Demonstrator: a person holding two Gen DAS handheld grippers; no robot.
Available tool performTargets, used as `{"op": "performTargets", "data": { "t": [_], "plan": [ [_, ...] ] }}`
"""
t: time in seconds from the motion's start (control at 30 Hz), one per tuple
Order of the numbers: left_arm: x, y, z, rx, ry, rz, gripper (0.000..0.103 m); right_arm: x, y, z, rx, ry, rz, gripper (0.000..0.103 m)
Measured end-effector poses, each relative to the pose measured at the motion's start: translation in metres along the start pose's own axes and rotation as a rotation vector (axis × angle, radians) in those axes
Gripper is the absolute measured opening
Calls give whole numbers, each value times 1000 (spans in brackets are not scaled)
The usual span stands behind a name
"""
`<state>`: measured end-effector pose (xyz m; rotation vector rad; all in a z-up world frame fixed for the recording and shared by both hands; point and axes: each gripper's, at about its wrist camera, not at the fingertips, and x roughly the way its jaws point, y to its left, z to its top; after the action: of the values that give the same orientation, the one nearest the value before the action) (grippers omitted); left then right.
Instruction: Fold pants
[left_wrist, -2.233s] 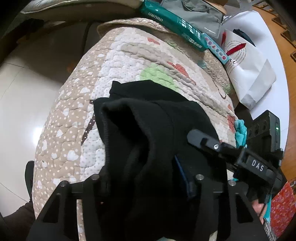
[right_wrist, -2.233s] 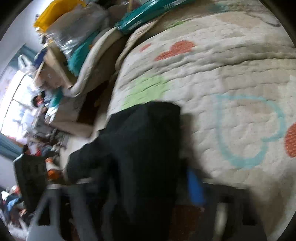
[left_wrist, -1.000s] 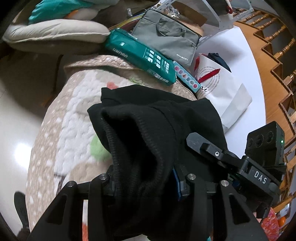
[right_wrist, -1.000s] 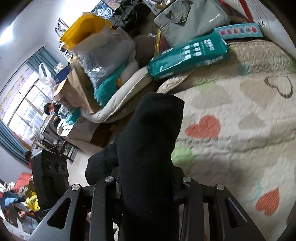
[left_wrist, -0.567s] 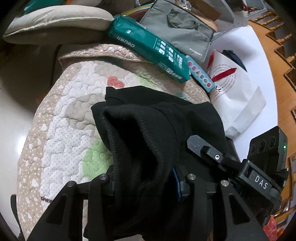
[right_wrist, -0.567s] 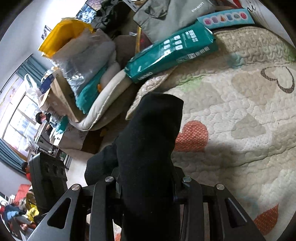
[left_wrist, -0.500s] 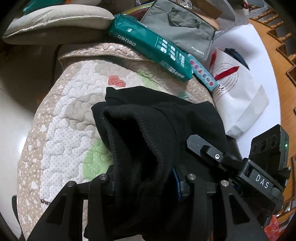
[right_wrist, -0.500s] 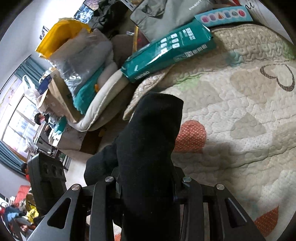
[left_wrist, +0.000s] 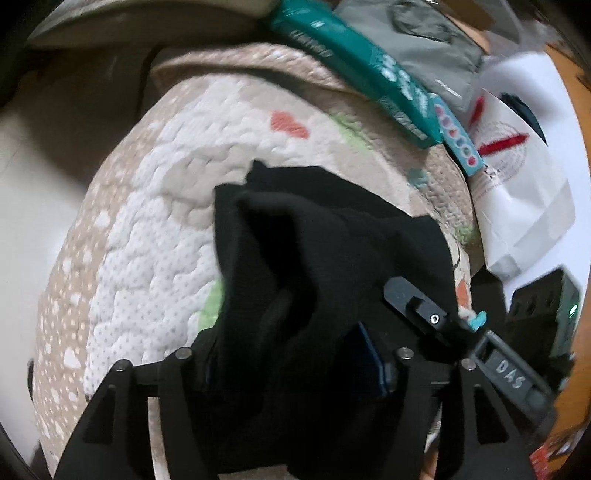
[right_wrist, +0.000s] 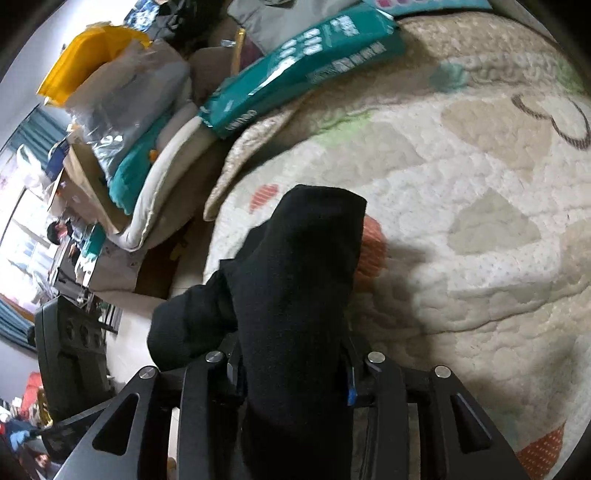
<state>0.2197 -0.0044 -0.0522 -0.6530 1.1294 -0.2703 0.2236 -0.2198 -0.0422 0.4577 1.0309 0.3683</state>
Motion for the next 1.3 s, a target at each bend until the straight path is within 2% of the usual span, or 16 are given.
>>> {"op": "performTargets", "data": {
  "t": [0.13, 0.2, 0.27, 0.37, 0.47, 0.6, 0.7, 0.8, 0.87, 0.93, 1.03, 1.13, 1.3],
  "plan": [
    [0, 25, 3, -146, 49, -73, 62, 1, -9, -5, 12, 2, -44, 55],
    [2, 35, 4, -200, 64, -114, 62, 2, -14, -9, 20, -3, -69, 71],
    [3, 41, 5, -245, 78, -146, 62, 1, -18, -11, 36, -10, -82, 79],
    [4, 49, 6, -312, 102, -191, 62, -6, -18, -12, 54, -22, -78, 80],
    [4, 55, 8, -360, 121, -229, 63, -24, -8, -12, 13, -54, -112, 80],
    [-2, 55, 9, -357, 122, -215, 65, -56, 3, -19, -54, -86, -157, 80],
    [-10, 59, 11, -356, 112, -204, 67, -81, 5, -33, -81, -97, -177, 80],
    [-15, 72, 12, -407, 95, -216, 71, -101, 3, -55, -90, -88, -190, 81],
    [-19, 87, 13, -462, 85, -253, 72, -110, 1, -75, -88, -75, -187, 81],
    [-25, 98, 13, -494, 64, -249, 71, -117, -1, -96, -79, -60, -187, 81],
    [-43, 108, 14, -483, 0, -194, 71, -122, -2, -129, -54, -42, -178, 81],
    [-62, 108, 7, -439, -53, -172, 72, -125, 0, -159, -29, -41, -162, 81],
    [-100, 88, -29, -252, -136, -76, 72, -130, 10, -193, -45, -65, -173, 82]
  ]
}}
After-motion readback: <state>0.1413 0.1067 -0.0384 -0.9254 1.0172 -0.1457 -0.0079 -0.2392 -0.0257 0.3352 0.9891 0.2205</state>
